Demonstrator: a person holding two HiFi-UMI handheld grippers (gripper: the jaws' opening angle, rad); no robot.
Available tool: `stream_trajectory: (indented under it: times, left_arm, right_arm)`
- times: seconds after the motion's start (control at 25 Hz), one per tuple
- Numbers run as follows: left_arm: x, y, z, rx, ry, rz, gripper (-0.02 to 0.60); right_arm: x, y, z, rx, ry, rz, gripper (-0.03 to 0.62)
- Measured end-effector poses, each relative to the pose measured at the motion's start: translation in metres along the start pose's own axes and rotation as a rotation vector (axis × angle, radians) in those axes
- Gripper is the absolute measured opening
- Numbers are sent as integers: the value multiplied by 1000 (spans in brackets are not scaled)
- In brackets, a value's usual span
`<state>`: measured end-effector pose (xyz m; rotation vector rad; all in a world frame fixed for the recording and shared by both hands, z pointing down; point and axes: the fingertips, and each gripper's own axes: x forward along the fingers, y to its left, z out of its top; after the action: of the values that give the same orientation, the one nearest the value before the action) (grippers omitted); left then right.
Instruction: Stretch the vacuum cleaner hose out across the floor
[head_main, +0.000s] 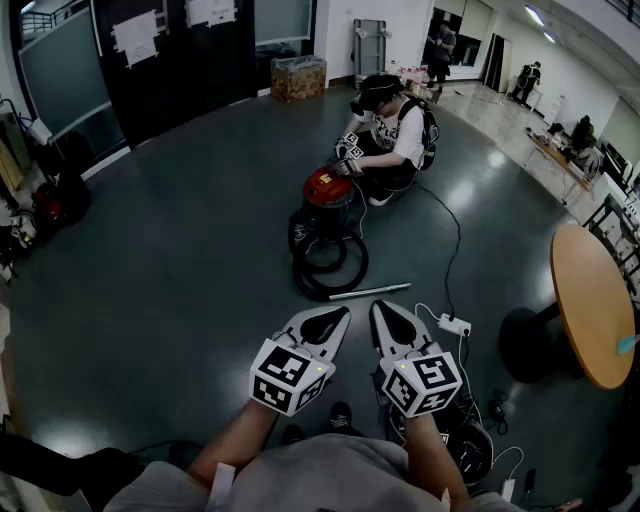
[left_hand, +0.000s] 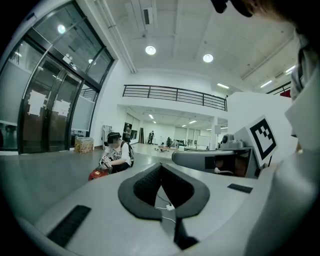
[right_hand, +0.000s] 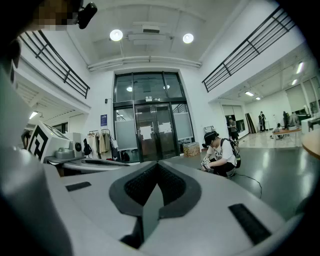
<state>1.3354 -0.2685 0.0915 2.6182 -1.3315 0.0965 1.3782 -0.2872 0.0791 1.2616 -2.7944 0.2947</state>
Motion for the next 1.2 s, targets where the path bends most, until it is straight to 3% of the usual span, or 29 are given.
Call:
stream_trajectory:
  times: [0.72, 1.2]
  left_arm:
    - [12, -11, -7, -6, 9, -5, 8]
    - [60, -5, -5, 6, 38, 15, 8]
  right_arm:
    - [-10, -16, -6, 27, -1, -13, 5]
    - [4, -60, -2, 27, 13, 21, 5]
